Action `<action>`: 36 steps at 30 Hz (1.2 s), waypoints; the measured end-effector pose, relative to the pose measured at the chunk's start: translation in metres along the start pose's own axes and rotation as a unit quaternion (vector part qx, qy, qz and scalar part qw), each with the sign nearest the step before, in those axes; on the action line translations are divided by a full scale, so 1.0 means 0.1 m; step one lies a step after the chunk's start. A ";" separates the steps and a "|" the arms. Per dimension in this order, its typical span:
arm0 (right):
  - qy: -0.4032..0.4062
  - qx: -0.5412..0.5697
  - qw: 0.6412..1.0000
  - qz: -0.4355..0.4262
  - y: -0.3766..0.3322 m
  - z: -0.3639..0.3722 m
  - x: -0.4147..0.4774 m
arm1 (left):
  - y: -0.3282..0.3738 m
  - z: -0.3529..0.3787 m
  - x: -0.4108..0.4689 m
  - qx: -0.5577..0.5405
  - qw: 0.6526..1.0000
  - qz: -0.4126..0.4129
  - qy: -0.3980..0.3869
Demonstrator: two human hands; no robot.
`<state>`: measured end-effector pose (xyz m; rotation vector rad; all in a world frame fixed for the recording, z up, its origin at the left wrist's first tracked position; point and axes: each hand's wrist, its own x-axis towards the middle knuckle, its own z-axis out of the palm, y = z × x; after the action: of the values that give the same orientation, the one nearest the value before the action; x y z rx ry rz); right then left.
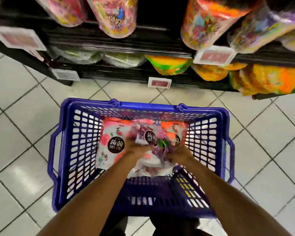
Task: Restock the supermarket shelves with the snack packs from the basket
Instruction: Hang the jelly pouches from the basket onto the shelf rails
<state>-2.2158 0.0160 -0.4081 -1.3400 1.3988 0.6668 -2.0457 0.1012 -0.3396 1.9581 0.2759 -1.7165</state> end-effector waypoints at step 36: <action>0.190 0.432 0.679 -0.562 -3.29 -2.83 -8.04 | 2.85 -2.07 -8.12 -0.145 0.793 0.591 -0.031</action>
<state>-2.1223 -0.0208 0.4996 -1.2222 0.6861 -1.0541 -1.8759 0.1103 0.5295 1.2894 -0.5860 -0.7988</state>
